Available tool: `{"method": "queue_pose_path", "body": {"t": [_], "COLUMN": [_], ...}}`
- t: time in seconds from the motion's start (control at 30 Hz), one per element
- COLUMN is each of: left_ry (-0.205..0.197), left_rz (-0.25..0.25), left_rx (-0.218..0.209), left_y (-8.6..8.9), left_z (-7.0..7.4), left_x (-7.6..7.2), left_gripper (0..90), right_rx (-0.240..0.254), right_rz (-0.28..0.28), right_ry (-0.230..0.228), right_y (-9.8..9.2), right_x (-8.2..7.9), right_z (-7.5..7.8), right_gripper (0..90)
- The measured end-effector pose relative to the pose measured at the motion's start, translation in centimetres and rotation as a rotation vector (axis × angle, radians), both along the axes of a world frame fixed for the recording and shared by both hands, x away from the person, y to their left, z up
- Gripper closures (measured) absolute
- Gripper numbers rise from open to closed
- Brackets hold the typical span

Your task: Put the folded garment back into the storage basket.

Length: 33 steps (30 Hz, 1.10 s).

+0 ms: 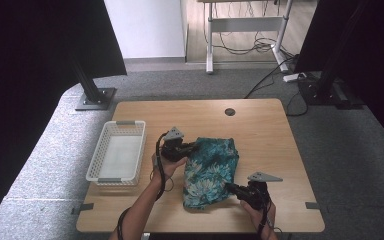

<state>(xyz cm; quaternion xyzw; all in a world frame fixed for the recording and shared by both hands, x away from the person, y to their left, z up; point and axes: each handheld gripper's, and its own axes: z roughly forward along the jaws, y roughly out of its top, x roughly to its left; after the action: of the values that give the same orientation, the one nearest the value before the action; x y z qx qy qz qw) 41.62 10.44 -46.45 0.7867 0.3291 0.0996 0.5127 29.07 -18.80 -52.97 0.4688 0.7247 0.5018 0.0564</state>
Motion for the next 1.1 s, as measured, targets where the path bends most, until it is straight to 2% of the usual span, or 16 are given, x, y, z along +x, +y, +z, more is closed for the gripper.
{"method": "queue_pose_path", "body": {"t": [0.3,0.53,0.93,1.1], "left_ry": [-0.011,-0.013,-0.038,-0.043], "left_rz": [0.009,0.013,0.017,0.02], "left_rx": [-0.009,-0.005,-0.002,-0.004], "left_y": [0.8,1.1,1.6,1.8], "left_z": [0.7,0.9,2.5,2.7], "left_x": [-0.2,-0.3,-0.5,-0.7], "left_gripper": [82.6,82.6,82.7,82.7], "right_rx": [-0.001,0.016,0.043,0.035], "right_rz": [0.008,0.014,0.031,0.033], "right_ry": [-0.008,-0.008,-0.021,-0.029], "right_y": [0.7,0.9,1.3,1.5], "right_x": [0.2,0.3,0.4,0.4], "right_z": [0.6,0.6,1.6,1.8], "right_gripper": [86.0,86.0,86.0,86.0]}}
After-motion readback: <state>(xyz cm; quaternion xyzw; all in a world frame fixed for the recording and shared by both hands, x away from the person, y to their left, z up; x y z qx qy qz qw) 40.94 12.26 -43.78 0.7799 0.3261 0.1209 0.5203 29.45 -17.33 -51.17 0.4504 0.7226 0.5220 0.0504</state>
